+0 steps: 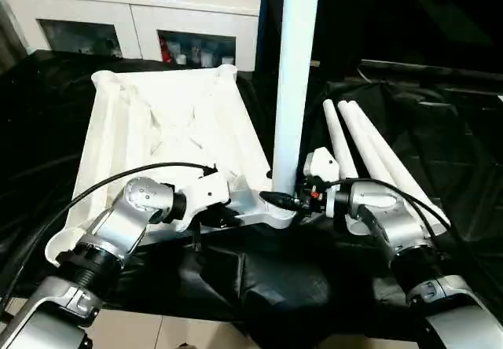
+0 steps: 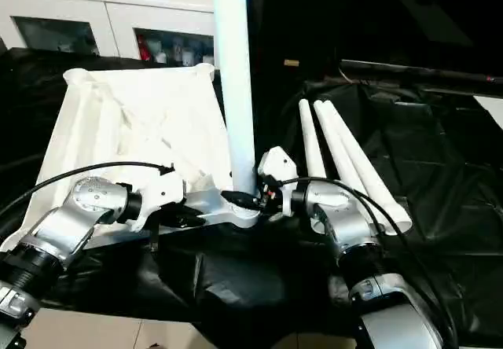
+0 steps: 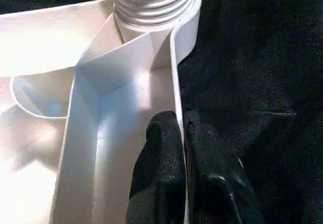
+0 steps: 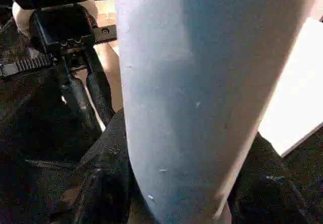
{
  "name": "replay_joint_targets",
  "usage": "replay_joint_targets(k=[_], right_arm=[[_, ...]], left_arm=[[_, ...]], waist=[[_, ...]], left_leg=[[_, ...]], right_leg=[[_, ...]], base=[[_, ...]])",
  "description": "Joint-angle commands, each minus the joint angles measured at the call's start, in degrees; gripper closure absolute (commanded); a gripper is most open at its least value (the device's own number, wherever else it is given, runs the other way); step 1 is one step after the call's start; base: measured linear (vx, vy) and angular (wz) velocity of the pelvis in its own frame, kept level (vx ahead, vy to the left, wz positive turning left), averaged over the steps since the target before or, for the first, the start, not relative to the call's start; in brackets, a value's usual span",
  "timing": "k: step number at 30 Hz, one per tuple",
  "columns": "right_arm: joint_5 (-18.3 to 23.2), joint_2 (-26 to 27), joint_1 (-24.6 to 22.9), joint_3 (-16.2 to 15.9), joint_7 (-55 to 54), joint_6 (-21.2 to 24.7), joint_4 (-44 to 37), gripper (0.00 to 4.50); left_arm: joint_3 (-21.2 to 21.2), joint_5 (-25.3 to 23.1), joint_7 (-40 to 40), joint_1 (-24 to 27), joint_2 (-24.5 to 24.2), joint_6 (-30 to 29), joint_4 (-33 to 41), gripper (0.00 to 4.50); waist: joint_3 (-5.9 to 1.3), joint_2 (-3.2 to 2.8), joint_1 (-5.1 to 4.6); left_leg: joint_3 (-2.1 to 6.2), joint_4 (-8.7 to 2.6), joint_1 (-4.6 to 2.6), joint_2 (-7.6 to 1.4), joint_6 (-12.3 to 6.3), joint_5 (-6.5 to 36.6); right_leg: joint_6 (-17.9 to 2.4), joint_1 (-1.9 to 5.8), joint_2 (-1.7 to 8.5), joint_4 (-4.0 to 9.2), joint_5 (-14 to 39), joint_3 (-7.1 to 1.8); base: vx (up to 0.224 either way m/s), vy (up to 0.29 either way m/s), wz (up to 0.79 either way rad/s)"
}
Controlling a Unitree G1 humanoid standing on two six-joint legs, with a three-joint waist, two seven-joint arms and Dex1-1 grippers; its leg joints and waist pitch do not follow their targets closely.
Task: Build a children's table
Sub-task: Insert table leg to table base
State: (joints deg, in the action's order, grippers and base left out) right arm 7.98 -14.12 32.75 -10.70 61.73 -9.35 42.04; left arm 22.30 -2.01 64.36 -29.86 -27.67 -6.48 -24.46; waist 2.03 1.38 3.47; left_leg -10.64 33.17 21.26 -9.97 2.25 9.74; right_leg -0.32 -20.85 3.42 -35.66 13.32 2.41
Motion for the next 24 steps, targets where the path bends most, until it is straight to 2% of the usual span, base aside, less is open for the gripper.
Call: replay_joint_targets(k=[1,2,3,4,7,10,13,14,18,24], right_arm=[[-1.9,0.6,-2.8,-1.4,-0.6,2.4,5.2,2.59],[0.1,1.1,-3.1,0.8,-1.9,3.1,5.0,2.59],[0.8,1.3,-3.4,1.5,-2.4,3.3,4.7,2.59],[0.8,1.3,-3.4,1.5,-2.4,3.3,4.7,2.59],[1.8,1.3,-4.7,2.5,-3.0,3.3,4.1,2.59],[1.7,1.1,-6.5,2.9,-3.3,2.5,3.6,2.59],[1.6,1.0,-6.9,3.3,-3.7,2.4,3.7,2.59],[1.4,0.9,-7.1,3.4,-3.8,2.2,3.7,2.59],[1.0,0.7,-7.4,3.1,-3.8,2.0,3.6,2.59],[0.6,0.8,-6.3,3.1,-4.5,2.5,4.6,2.59]], left_arm=[[1.8,-1.4,0.7,0.6,0.2,0.4,1.0,4.5],[1.4,-1.2,0.3,0.9,0.2,0.2,1.1,4.5],[1.3,-1.2,0.2,1.0,0.2,0.2,1.1,4.5],[1.3,-1.2,0.2,1.0,0.2,0.2,1.1,4.5],[0.9,-1.1,-0.2,1.1,0.2,-0.2,1.0,4.5],[0.5,-0.8,-0.1,1.3,0.2,-0.4,0.9,4.5],[0.5,-0.8,-0.1,1.3,0.1,-0.3,0.7,4.5],[0.5,-0.9,-0.1,1.3,0.1,-0.2,0.5,4.5],[0.5,-1.1,0.0,1.4,0.1,-0.2,0.3,4.5],[0.5,-1.1,0.1,1.1,0.2,-0.3,0.2,4.5]], waist=[[-2.06,-0.91,-0.25],[-2.01,-1.21,-0.21],[-1.99,-1.32,-0.2],[-1.97,-1.22,-0.24],[-1.98,-1.38,-0.26],[-1.94,-2.04,-0.11],[-2.0,-1.93,-0.15],[-2.0,-2.13,-0.22],[-1.92,-2.27,-0.3],[-1.83,-1.89,-0.31]], left_leg=[[1.82,-4.74,-1.44,-3.92,1.75,22.1],[1.88,-4.77,-1.54,-3.94,1.9,22.7],[1.88,-4.81,-1.56,-3.92,1.97,23.2],[1.87,-4.83,-1.6,-3.95,2.03,23.5],[2.05,-4.93,-1.62,-3.97,2.38,24.5],[2.03,-4.94,-1.66,-3.91,2.5,24.5],[1.96,-5.01,-1.59,-3.9,2.24,23.8],[1.95,-5.04,-1.6,-3.9,2.28,23.9],[2.08,-5.23,-1.79,-3.95,2.71,25.7],[2.04,-5.25,-1.76,-3.94,2.6,26.0]], right_leg=[[-12.8,0.3,5.2,5.32,14.8,-3.08],[-12.9,0.2,5.23,5.42,15.5,-3.06],[-12.8,0.2,5.22,5.51,15.9,-3.07],[-12.7,0.14,5.18,5.55,16.2,-3.08],[-12.4,0.13,5.24,5.62,17.4,-3.05],[-12.4,0.07,5.23,5.65,16.8,-3.15],[-12.7,0.18,5.08,5.61,15.5,-3.07],[-12.9,0.19,5.04,5.63,14.9,-3.05],[-12.8,0.09,5.02,5.72,16.0,-2.96],[-12.4,-0.03,5.16,5.93,17.4,-3.06]], base=[[0.0,0.0,0.0],[0.0,0.0,0.0],[0.0,0.0,0.0],[0.0,0.0,0.0],[0.0,0.0,0.0],[0.0,0.0,0.0],[0.0,0.0,0.0],[0.0,0.0,0.0],[0.0,0.0,0.0],[0.0,0.0,0.0]])
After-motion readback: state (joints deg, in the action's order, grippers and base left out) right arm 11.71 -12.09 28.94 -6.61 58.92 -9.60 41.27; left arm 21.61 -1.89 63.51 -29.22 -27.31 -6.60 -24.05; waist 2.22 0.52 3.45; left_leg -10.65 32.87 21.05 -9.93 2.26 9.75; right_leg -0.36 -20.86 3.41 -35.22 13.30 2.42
